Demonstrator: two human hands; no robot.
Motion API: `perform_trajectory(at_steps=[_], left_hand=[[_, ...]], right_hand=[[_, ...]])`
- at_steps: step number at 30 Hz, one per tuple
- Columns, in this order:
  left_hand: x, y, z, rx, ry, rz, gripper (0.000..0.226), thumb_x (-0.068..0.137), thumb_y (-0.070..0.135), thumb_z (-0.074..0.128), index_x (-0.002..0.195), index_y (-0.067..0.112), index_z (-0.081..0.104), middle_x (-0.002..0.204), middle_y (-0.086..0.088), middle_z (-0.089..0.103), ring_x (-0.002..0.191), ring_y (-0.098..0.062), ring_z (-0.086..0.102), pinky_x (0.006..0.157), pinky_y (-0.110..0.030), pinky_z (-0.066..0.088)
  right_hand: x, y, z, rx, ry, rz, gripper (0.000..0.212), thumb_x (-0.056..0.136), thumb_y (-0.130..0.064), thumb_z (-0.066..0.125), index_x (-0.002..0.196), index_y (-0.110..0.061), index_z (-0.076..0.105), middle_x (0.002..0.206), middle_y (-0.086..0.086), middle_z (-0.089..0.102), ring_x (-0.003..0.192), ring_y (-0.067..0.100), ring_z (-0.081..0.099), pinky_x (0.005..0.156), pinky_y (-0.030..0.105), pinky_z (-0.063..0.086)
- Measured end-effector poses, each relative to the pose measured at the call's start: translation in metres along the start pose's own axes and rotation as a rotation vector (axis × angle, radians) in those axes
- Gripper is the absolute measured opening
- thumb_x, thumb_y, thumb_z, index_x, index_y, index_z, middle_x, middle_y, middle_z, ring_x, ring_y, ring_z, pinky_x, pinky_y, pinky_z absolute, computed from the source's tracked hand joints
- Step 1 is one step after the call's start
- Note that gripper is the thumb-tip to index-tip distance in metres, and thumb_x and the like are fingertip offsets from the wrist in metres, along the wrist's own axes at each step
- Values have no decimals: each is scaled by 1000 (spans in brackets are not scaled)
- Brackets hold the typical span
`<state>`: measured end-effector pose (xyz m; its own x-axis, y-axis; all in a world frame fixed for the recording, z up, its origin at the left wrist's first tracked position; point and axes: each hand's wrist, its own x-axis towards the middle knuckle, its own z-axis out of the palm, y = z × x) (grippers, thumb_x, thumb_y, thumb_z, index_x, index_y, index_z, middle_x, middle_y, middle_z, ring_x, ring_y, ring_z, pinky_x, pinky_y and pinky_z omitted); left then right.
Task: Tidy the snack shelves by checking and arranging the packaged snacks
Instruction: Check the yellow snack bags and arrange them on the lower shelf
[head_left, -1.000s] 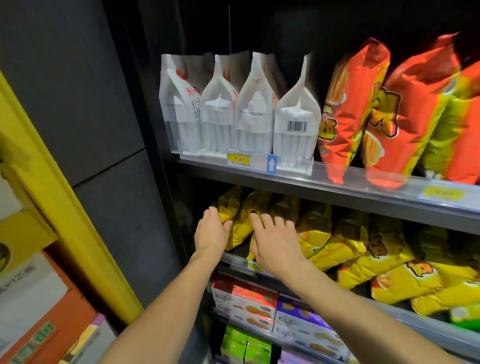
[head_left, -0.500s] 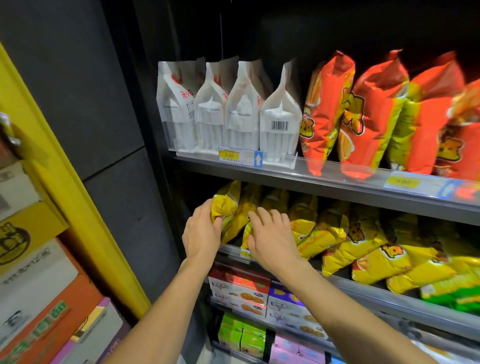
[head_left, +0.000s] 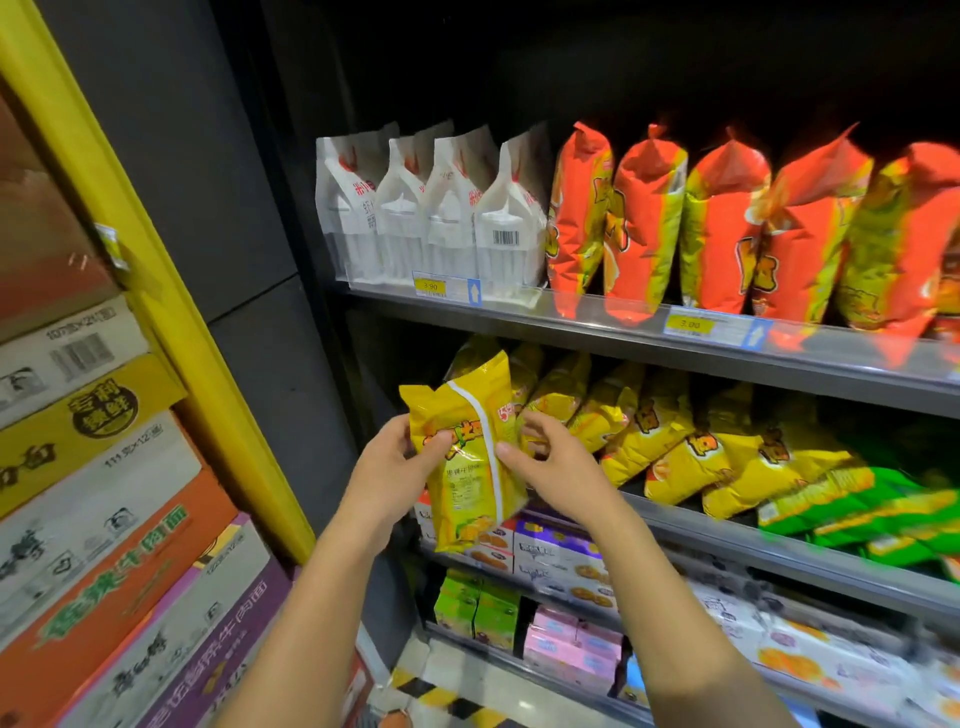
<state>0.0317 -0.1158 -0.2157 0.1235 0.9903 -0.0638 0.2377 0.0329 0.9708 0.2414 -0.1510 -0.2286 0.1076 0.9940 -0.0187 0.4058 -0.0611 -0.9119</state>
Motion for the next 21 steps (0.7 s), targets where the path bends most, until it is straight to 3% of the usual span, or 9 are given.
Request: perform_trajectory(at_steps=[2, 6, 9, 13, 15, 18, 21], left_hand=[[-19, 10, 6, -104, -81, -20, 20, 103, 34, 65, 120, 26, 67, 111, 10, 79, 92, 5, 74, 71, -14, 56], [-47, 22, 20, -177, -144, -52, 31, 104, 43, 59, 124, 22, 68, 114, 3, 80, 108, -15, 76, 85, -32, 55], [-61, 28, 29, -202, -159, -85, 37, 101, 50, 59, 123, 22, 69, 113, 3, 80, 109, -16, 76, 94, -38, 56], [-76, 36, 37, -250, -256, -141, 58, 97, 67, 47, 128, 24, 72, 118, 4, 78, 112, -18, 72, 104, -44, 53], [-80, 41, 39, -361, -267, -201, 68, 97, 71, 39, 129, 20, 71, 117, 1, 78, 111, -21, 70, 99, -44, 53], [-83, 44, 38, -531, -286, -271, 71, 101, 70, 34, 139, 16, 60, 129, -2, 75, 121, -22, 70, 94, -45, 56], [-88, 50, 38, -585, -296, -299, 69, 102, 68, 37, 139, 14, 59, 131, -7, 74, 123, -27, 71, 101, -52, 55]], right_hand=[[-15, 3, -7, 253, -56, 57, 87, 80, -60, 79, 153, -24, 45, 153, -1, 56, 135, 14, 58, 114, 43, 49], [-41, 8, -12, 403, -107, 32, 67, 82, -60, 74, 140, -30, 59, 130, -10, 74, 120, 13, 71, 108, 49, 54], [-57, 14, -13, 452, -85, 36, 65, 78, -68, 75, 132, -34, 63, 125, -10, 76, 116, 16, 73, 106, 52, 55], [-71, 22, -15, 707, -49, 87, 74, 77, -61, 81, 138, -24, 63, 126, 2, 77, 116, 26, 74, 103, 51, 56], [-81, 23, -15, 903, -46, 158, 66, 84, -50, 70, 139, -14, 63, 123, 10, 77, 110, 27, 76, 92, 45, 62], [-95, 31, -13, 1185, -125, 291, 69, 83, -57, 63, 133, -10, 68, 127, 20, 73, 107, 33, 76, 85, 48, 65], [-102, 42, -14, 1275, -156, 239, 88, 53, -65, 92, 119, -8, 79, 123, 22, 75, 100, 34, 78, 74, 46, 66]])
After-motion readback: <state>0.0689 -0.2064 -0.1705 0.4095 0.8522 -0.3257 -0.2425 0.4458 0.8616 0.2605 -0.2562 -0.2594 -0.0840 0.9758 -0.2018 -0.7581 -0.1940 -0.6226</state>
